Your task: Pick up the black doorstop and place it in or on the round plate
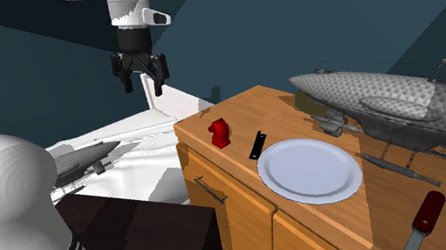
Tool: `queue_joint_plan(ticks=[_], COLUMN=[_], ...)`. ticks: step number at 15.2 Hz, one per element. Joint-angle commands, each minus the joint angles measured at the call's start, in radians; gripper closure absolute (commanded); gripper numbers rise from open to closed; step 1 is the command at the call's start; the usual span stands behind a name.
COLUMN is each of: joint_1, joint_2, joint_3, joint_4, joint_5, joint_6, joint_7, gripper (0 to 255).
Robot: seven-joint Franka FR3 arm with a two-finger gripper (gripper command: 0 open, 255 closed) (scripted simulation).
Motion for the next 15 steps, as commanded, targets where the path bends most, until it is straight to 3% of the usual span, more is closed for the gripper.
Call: queue_joint_plan(ticks=[1, 8, 15], joint_1=[-0.012, -0.039, -0.062], joint_2=[0.059, 0.281, 0.539], joint_3=[-0.032, -0.135, -0.213], joint_4=[0.007, 0.063, 0.186], joint_5=[-0.008, 0.012, 0.122], joint_6=[0.062, 0.249, 0.387], joint_7=[-0.036, -0.170, -0.339], gripper=[0, 0, 0])
